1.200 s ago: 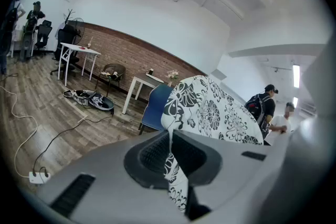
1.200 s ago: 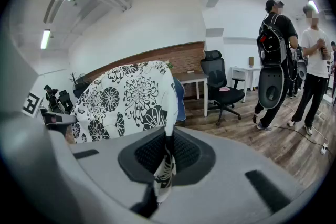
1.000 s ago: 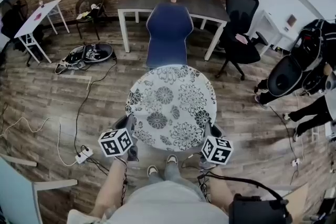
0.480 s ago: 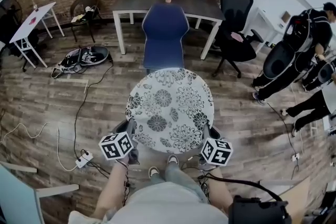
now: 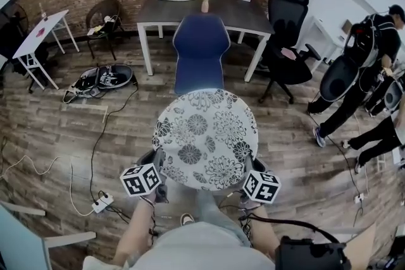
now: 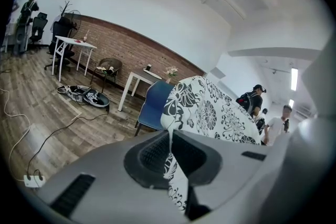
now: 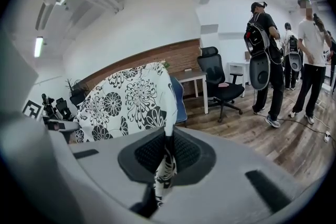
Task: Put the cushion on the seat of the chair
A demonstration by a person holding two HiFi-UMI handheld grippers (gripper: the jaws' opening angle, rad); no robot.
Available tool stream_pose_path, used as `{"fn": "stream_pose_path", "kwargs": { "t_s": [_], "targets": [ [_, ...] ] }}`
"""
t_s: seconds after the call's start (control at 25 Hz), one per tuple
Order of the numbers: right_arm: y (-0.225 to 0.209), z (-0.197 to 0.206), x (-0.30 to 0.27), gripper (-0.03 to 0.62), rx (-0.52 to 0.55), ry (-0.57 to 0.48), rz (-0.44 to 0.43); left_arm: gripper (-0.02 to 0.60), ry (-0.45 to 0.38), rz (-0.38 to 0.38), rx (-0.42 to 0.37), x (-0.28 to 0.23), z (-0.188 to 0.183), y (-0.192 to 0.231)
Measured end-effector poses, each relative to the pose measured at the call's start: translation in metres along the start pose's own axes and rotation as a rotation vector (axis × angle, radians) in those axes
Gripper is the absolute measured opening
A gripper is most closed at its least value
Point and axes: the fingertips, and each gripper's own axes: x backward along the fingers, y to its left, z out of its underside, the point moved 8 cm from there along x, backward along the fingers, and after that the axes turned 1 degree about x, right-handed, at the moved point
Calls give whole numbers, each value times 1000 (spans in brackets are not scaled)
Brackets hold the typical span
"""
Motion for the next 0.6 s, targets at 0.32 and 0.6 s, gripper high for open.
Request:
{"fn": "stream_pose_path", "kwargs": {
  "t_s": [0.32,0.6],
  "targets": [
    [-19,-53,-78,14,-9,-17,-20,14,-19,-13,-12,-74,-44,-7],
    [-39,-108,-143,14,12,-15,-48,14,-41,-30,-10,-140,-84,-21]
  ]
}}
